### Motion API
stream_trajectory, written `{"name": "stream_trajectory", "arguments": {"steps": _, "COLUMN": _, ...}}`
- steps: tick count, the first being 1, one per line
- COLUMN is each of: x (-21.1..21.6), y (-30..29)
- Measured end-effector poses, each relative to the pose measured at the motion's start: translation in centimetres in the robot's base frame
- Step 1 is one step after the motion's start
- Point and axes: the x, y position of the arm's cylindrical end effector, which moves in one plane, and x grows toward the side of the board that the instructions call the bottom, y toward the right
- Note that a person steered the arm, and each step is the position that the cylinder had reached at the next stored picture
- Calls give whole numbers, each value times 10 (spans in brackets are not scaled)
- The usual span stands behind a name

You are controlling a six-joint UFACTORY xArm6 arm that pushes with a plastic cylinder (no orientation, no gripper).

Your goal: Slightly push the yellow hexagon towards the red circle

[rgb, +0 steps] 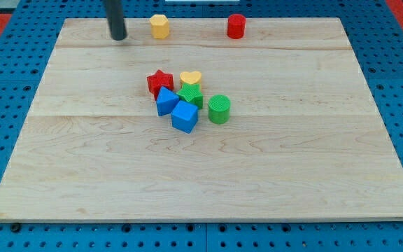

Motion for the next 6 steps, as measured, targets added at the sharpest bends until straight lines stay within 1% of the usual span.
{"name": "stream_trajectory", "arguments": {"steps": 1, "x": -27, "y": 31}}
{"name": "stream_trajectory", "arguments": {"steps": 2, "x": -26, "y": 90}}
{"name": "stream_trajectory", "arguments": {"steps": 3, "x": -25, "y": 67}}
{"name": "stream_trajectory", "arguments": {"steps": 4, "x": 22, "y": 58}}
{"name": "stream_trajectory", "arguments": {"steps": 5, "x": 89, "y": 58}}
{"name": "stream_trajectory", "arguments": {"steps": 6, "x": 144, "y": 58}}
